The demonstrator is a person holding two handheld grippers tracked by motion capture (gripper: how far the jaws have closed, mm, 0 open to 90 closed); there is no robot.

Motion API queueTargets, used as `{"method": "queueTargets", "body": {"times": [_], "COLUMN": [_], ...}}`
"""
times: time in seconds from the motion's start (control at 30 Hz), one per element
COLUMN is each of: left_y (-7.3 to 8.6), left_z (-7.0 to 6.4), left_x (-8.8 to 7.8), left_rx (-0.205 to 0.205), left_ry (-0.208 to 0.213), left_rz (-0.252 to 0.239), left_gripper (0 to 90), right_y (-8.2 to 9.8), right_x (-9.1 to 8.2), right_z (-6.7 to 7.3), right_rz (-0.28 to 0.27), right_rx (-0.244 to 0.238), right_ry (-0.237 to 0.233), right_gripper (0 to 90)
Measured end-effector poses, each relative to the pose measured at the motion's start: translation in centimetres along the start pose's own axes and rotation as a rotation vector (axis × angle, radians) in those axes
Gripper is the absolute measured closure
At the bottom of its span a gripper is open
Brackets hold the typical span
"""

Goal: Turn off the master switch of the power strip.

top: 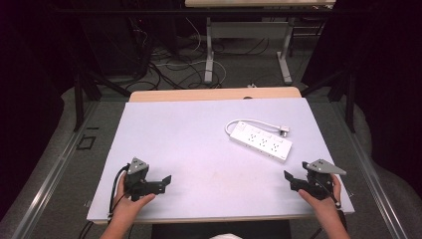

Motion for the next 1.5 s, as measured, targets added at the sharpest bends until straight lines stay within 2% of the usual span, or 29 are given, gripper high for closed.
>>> {"method": "queueTargets", "body": {"times": [0.07,0.13,0.27,0.3,0.43,0.47,0.53,0.73,0.93,1.13,1.5], "left_y": [0.0,0.1,0.1,0.1,0.2,0.2,0.2,0.2,0.3,0.3,0.3], "left_z": [0.0,0.0,0.1,0.0,0.1,0.1,0.1,0.1,0.1,0.1,0.1], "left_x": [0.0,0.0,0.0,0.0,0.0,0.0,0.0,0.1,0.2,0.2,0.2], "left_rx": [0.001,0.004,0.008,-0.002,0.0,-0.005,0.002,0.006,0.001,-0.008,-0.005], "left_ry": [-0.006,-0.012,-0.018,-0.017,-0.014,-0.016,-0.016,-0.022,-0.022,-0.023,-0.03], "left_rz": [0.0,0.006,0.004,0.004,0.005,0.011,0.014,0.013,0.026,0.019,0.015], "left_gripper": [3.6,3.6,3.6,3.7,3.7,3.6,3.7,3.7,3.6,3.7,3.7], "right_y": [-0.1,-0.5,-0.9,-1.0,-1.3,-1.6,-1.9,-2.9,-3.9,-4.7,-6.2], "right_x": [0.0,0.0,-0.1,0.0,0.1,0.2,0.1,0.2,0.3,0.6,1.4], "right_z": [0.1,0.1,0.4,0.4,0.5,0.6,0.8,1.0,1.2,1.6,2.9], "right_rz": [-0.003,0.02,0.031,0.032,0.052,0.06,0.072,0.107,0.132,0.14,0.177], "right_rx": [-0.011,-0.037,-0.037,-0.042,-0.054,-0.083,-0.104,-0.142,-0.156,-0.16,-0.207], "right_ry": [0.007,-0.002,-0.007,0.001,-0.032,-0.033,-0.038,-0.042,-0.053,-0.073,-0.099], "right_gripper": [22.5,22.6,23.0,23.5,25.3,26.2,26.2,26.1,26.0,26.0,28.4]}}
Point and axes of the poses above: each handheld gripper's, and its own axes: x roughly forward along the jaws, y roughly out of its underside, z roughly to its left, the point moved 1 cm from there along x, roughly forward along the jaws, and after that the axes turned 7 degrees about x, right-handed, at the moved point
